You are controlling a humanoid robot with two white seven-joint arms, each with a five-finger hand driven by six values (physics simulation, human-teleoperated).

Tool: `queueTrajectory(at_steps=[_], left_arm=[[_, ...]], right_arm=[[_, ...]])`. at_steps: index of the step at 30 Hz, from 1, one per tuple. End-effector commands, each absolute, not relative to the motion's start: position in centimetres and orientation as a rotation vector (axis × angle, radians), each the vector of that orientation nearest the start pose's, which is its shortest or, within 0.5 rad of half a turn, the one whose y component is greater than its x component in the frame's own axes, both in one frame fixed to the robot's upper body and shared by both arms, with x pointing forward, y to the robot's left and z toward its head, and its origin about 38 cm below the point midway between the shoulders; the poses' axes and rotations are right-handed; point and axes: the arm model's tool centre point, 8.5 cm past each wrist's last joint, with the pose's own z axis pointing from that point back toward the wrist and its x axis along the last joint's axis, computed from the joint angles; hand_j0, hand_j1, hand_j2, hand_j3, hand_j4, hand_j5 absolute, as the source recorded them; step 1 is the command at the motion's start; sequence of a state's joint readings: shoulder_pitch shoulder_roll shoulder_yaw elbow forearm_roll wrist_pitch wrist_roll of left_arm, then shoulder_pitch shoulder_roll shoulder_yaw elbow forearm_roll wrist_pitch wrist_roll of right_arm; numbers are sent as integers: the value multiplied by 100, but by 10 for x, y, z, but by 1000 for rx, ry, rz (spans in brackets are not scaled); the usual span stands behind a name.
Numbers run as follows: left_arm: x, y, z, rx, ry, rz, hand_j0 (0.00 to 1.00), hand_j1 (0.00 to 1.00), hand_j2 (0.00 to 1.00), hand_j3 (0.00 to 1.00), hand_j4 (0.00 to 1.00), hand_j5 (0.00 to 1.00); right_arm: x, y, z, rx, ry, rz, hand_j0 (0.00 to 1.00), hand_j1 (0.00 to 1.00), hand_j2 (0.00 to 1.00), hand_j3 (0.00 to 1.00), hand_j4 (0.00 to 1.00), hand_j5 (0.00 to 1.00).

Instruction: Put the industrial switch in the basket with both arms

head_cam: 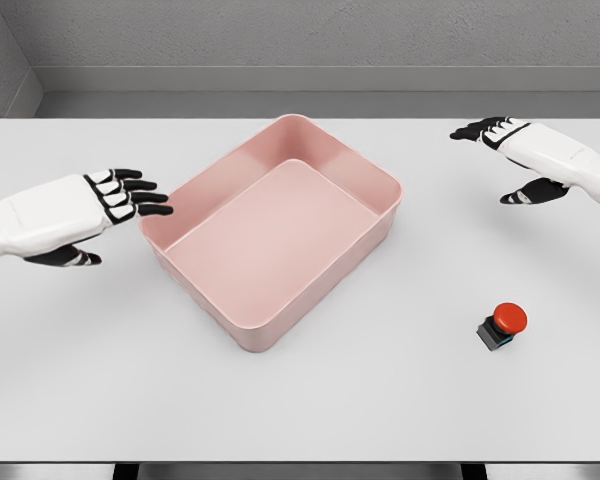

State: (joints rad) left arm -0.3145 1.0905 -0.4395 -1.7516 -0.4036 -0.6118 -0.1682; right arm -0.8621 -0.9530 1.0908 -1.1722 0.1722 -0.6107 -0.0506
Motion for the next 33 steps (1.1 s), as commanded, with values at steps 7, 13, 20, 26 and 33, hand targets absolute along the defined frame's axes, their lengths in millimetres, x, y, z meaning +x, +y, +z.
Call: queueTrajectory(at_steps=[7, 13, 20, 26, 33], left_arm=[[379, 367, 248, -901, 2179, 2795, 100, 100, 100, 100, 100, 100], [389, 375, 234, -982, 2029, 2875, 100, 100, 100, 100, 100, 100], [403, 369, 210, -915, 2054, 2936, 100, 100, 100, 100, 100, 100], [408, 374, 213, -948, 2061, 2932, 100, 100, 100, 100, 100, 100], [419, 394, 209, -1033, 2094, 2964, 100, 100, 100, 100, 100, 100]], right_arm=[[445, -405, 214, -566, -1525, 1720, 100, 100, 100, 100, 100, 100], [429, -432, 214, -591, -1441, 1746, 100, 100, 100, 100, 100, 100], [404, -428, 222, -515, -1346, 1880, 100, 100, 100, 100, 100, 100], [378, -417, 211, -422, -1293, 1972, 100, 100, 100, 100, 100, 100], [365, -422, 208, -372, -1183, 2039, 100, 100, 100, 100, 100, 100]])
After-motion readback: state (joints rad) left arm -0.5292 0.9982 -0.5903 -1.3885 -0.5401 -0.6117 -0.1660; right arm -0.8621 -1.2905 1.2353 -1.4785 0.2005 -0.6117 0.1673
